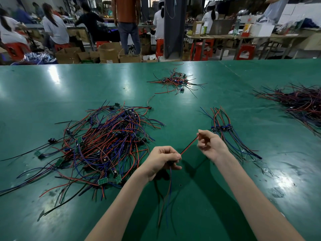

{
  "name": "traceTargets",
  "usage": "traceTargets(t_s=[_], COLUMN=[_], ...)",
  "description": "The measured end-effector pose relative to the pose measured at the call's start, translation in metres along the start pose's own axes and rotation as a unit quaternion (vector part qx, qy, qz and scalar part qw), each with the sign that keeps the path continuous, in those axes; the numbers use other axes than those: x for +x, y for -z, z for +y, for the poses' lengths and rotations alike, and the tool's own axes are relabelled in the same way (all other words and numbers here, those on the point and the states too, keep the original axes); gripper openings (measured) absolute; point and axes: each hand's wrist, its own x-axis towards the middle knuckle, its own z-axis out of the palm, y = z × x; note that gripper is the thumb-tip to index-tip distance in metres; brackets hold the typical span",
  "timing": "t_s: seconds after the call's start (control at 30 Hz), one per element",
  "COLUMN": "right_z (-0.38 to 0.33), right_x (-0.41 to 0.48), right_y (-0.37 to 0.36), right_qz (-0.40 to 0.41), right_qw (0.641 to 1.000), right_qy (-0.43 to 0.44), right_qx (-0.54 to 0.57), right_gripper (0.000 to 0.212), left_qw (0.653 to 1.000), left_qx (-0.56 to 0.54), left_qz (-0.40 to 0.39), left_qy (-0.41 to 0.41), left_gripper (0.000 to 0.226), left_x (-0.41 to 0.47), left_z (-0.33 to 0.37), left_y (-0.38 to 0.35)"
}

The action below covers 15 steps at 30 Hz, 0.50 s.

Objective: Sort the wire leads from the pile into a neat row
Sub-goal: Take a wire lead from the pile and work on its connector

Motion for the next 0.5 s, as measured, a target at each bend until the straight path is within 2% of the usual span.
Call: traceTargets(t_s=[0.07,0.1,0.13,0.2,0.27,0.4,0.47,0.5], right_z=[0.002,0.004,0.006,0.009,0.011,0.018,0.023,0.025], right_x=[0.002,0.002,0.003,0.004,0.004,0.007,0.009,0.009], right_y=[0.001,0.003,0.005,0.007,0.007,0.010,0.011,0.011], right_qz=[0.023,0.025,0.028,0.045,0.050,0.024,0.005,0.000], right_qw=[0.984,0.963,0.932,0.846,0.761,0.631,0.592,0.584], right_qy=[0.133,0.196,0.254,0.358,0.452,0.551,0.556,0.554], right_qx=[-0.115,-0.182,-0.257,-0.393,-0.464,-0.547,-0.584,-0.594], right_gripper=[0.019,0.020,0.022,0.023,0.023,0.023,0.022,0.022], left_qw=[1.000,1.000,1.000,1.000,1.000,1.000,0.999,0.999], left_qx=[-0.010,-0.013,-0.013,-0.011,-0.012,-0.011,-0.005,-0.002], left_qz=[-0.002,-0.004,-0.005,-0.005,-0.006,-0.012,-0.012,-0.011], left_qy=[0.004,0.006,0.007,0.012,0.016,0.023,0.029,0.032], left_gripper=[0.018,0.017,0.018,0.018,0.017,0.016,0.016,0.016], left_x=[0.000,0.000,0.000,0.000,0.000,-0.001,-0.002,-0.003], left_z=[0.000,0.001,0.001,0.001,0.002,0.002,0.002,0.002], left_y=[0.000,0.000,0.000,0.000,0.001,0.000,-0.001,-0.001])
